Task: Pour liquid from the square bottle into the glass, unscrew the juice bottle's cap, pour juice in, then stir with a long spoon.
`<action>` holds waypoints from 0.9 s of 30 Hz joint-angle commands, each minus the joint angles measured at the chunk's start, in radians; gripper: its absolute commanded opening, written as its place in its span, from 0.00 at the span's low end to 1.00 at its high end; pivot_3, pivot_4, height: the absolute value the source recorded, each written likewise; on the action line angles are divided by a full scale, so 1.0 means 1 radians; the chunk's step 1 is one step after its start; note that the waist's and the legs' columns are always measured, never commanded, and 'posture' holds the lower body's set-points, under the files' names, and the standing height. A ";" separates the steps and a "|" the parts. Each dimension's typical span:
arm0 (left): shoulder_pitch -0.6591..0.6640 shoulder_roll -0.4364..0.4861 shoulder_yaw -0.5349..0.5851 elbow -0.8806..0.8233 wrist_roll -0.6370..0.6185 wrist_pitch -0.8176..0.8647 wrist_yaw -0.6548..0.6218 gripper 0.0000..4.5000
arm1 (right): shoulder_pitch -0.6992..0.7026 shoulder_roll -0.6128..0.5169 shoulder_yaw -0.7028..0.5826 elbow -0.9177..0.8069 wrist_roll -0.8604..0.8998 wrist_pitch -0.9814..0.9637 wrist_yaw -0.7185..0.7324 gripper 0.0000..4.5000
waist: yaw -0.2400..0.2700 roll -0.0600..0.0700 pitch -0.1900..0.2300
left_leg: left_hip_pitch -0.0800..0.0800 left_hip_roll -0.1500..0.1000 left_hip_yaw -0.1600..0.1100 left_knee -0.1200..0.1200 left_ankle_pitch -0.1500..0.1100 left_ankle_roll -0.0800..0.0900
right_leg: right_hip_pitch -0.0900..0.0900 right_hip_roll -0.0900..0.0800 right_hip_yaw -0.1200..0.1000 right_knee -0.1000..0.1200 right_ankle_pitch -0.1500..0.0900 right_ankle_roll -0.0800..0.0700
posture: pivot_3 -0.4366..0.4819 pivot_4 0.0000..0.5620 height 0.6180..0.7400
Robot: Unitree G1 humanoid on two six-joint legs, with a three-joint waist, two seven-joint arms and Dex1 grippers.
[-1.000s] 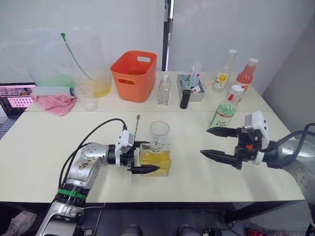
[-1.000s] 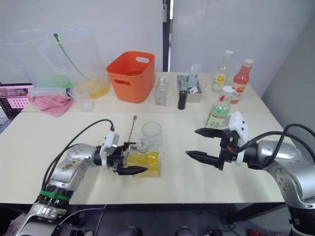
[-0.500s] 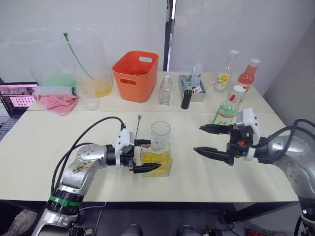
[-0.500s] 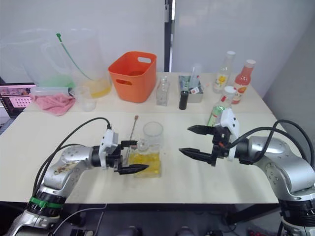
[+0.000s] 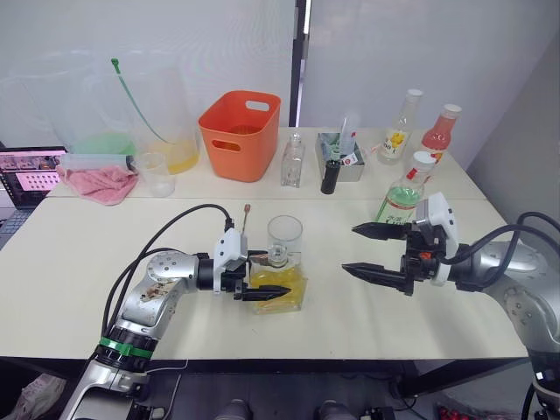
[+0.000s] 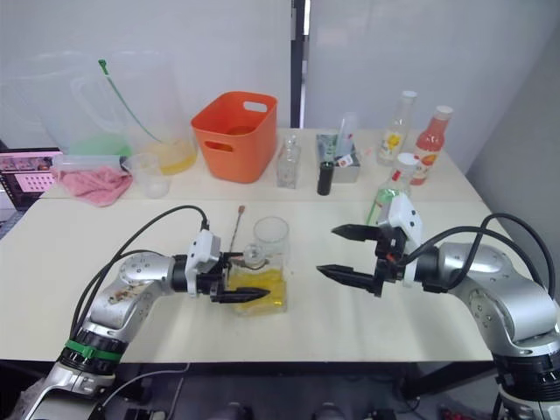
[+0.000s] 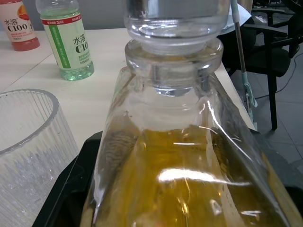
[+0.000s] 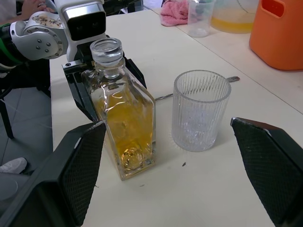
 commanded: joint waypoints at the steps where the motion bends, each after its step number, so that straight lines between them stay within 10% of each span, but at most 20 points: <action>1: -0.038 -0.008 0.007 -0.014 0.003 -0.021 0.007 0.62 | -0.046 0.032 0.017 -0.064 0.026 0.005 -0.028 1.00 | -0.001 0.000 0.000 | 0.000 0.000 0.000 0.000 0.000 0.000 | 0.000 0.000 0.000 0.000 0.000 0.000 | 0.48 0.27 1.00; 17: -0.028 -0.038 -0.025 -0.023 0.031 -0.013 0.012 0.62 | -0.310 0.268 0.347 -0.023 -0.168 0.014 -0.135 1.00 | 0.002 0.000 0.000 | -0.001 -0.002 -0.003 0.003 0.000 0.000 | 0.000 -0.001 -0.001 0.004 0.000 0.000 | 0.48 0.27 1.00; 27: -0.036 -0.024 -0.019 -0.014 0.033 -0.016 0.000 0.62 | -0.265 0.288 0.319 -0.028 -0.146 0.029 -0.118 0.29 | -0.001 0.000 0.000 | -0.001 -0.002 -0.003 0.003 0.000 0.000 | -0.001 -0.001 -0.002 0.005 0.000 0.000 | 0.48 0.27 1.00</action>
